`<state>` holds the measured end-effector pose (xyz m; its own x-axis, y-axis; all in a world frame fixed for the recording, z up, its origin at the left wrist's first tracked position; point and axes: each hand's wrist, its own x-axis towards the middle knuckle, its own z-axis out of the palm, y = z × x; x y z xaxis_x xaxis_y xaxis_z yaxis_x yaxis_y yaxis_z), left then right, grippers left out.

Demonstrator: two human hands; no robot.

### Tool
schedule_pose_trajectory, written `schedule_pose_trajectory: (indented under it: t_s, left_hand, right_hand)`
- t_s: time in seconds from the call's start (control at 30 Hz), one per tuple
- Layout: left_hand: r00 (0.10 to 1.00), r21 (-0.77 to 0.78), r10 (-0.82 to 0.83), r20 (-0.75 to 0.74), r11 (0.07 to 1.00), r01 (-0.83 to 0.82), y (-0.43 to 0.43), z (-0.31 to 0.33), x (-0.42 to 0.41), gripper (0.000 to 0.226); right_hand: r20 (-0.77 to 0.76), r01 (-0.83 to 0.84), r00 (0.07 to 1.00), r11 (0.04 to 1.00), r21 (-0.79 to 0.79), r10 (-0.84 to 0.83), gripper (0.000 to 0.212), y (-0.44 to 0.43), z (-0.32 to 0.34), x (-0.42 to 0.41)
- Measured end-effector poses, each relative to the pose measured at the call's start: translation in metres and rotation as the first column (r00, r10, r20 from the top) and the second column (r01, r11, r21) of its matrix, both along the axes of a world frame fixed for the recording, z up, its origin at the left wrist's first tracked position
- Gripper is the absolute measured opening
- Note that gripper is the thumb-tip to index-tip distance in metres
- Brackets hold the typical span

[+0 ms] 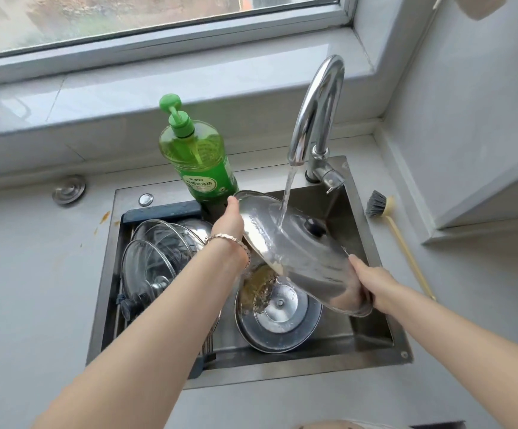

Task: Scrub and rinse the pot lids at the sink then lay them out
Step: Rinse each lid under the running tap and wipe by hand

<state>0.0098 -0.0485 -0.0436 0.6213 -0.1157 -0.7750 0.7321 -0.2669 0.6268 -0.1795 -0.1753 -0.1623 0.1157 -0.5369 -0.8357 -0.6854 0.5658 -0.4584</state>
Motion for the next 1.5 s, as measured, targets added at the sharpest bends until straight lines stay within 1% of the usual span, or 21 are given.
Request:
schedule_pose_trajectory:
  t_s: [0.07, 0.1, 0.17, 0.2, 0.27, 0.33, 0.43, 0.53, 0.6, 0.67, 0.77, 0.83, 0.93, 1.0, 1.07, 1.17, 1.3, 1.37, 1.43, 1.5]
  left_hand:
    - [0.997, -0.074, -0.050, -0.063, 0.996, 0.045, -0.010, -0.010, 0.006, 0.083]
    - [0.995, -0.098, -0.062, -0.081, 0.994, 0.054, -0.015, -0.022, 0.011, 0.080]
    - [0.990, -0.098, -0.100, -0.099, 0.991, 0.090, -0.024, -0.040, 0.020, 0.073]
    - [0.987, -0.112, -0.116, -0.112, 0.988, 0.103, -0.028, -0.052, 0.028, 0.075]
    - [0.987, -0.117, -0.125, -0.102, 0.987, 0.113, -0.033, -0.047, 0.032, 0.078]
    - [0.991, -0.134, -0.090, -0.097, 0.988, 0.077, -0.032, -0.032, 0.032, 0.060]
    - [0.993, -0.106, -0.080, -0.091, 0.992, 0.070, -0.016, -0.011, 0.027, 0.031]
    - [0.987, -0.014, -0.161, -0.006, 0.987, 0.161, 0.011, 0.004, 0.016, 0.017]
    - [0.981, -0.032, -0.189, 0.031, 0.981, 0.190, 0.029, 0.015, 0.004, 0.013]
    - [0.988, -0.090, -0.148, 0.043, 0.984, 0.151, 0.044, 0.023, -0.007, 0.014]
    - [0.997, -0.174, -0.035, 0.069, 0.984, 0.047, 0.057, 0.028, -0.017, 0.029]
    - [0.996, -0.188, 0.028, 0.088, 0.982, -0.011, 0.064, 0.026, -0.017, 0.031]
    - [0.988, -0.096, 0.089, 0.129, 0.992, -0.077, 0.073, 0.023, -0.008, 0.032]
    - [0.981, 0.020, 0.055, 0.187, 0.998, -0.060, 0.078, 0.027, -0.002, 0.028]
    - [0.958, 0.126, -0.003, 0.286, 0.991, -0.035, 0.081, 0.032, 0.003, 0.027]
    - [0.911, 0.135, -0.033, 0.411, 0.991, -0.025, 0.085, 0.037, 0.010, 0.028]
    - [0.883, 0.178, -0.097, 0.459, 0.984, 0.015, 0.091, 0.037, 0.001, 0.023]
    - [0.872, 0.240, -0.169, 0.459, 0.969, 0.061, 0.095, 0.032, -0.006, 0.022]
    - [0.892, 0.316, -0.217, 0.396, 0.945, 0.089, 0.097, 0.021, -0.013, 0.035]
    - [0.925, 0.361, -0.236, 0.296, 0.925, 0.121, 0.096, 0.005, -0.022, 0.048]
  right_hand:
    - [0.006, 0.044, 0.999, 0.999, 0.031, -0.045, 0.060, 0.001, 0.001, -0.006]
    - [0.021, 0.074, 0.997, 0.996, 0.046, -0.075, 0.058, 0.002, 0.000, -0.008]
    - [0.040, 0.118, 0.992, 0.989, 0.089, -0.122, 0.056, 0.004, 0.000, -0.010]
    - [0.043, 0.133, 0.989, 0.986, 0.104, -0.138, 0.056, 0.006, 0.000, -0.010]
    - [0.059, 0.165, 0.983, 0.980, 0.114, -0.172, 0.051, 0.008, 0.000, -0.007]
    - [0.070, 0.174, 0.981, 0.981, 0.086, -0.180, 0.051, 0.008, 0.000, -0.002]
    - [0.035, 0.155, 0.987, 0.988, -0.025, -0.154, 0.067, 0.006, -0.002, 0.006]
    - [0.014, 0.142, 0.990, 0.986, -0.089, -0.141, 0.068, 0.006, 0.004, 0.018]
    - [0.024, 0.154, 0.988, 0.983, -0.095, -0.152, 0.067, 0.006, 0.004, 0.024]
    - [0.043, 0.161, 0.987, 0.983, -0.093, -0.157, 0.066, 0.009, 0.007, 0.031]
    - [0.078, 0.193, 0.979, 0.979, -0.072, -0.188, 0.062, 0.015, 0.013, 0.039]
    - [0.086, 0.195, 0.978, 0.978, -0.075, -0.188, 0.061, 0.019, 0.020, 0.044]
    - [0.092, 0.161, 0.984, 0.979, -0.122, -0.151, 0.057, 0.023, 0.027, 0.052]
    - [0.102, 0.132, 0.988, 0.980, -0.150, -0.118, 0.058, 0.029, 0.029, 0.056]
    - [0.105, 0.113, 0.989, 0.984, -0.134, -0.099, 0.060, 0.037, 0.026, 0.058]
    - [0.128, 0.109, 0.987, 0.992, -0.057, -0.101, 0.056, 0.053, 0.026, 0.061]
    - [0.161, 0.148, 0.977, 0.988, -0.034, -0.141, 0.049, 0.062, 0.030, 0.057]
    - [0.172, 0.153, 0.976, 0.982, -0.107, -0.133, 0.046, 0.058, 0.032, 0.050]
    - [0.167, 0.132, 0.982, 0.962, -0.237, -0.093, 0.042, 0.049, 0.040, 0.039]
    - [0.151, 0.091, 0.988, 0.922, -0.376, -0.036, 0.042, 0.037, 0.051, 0.027]
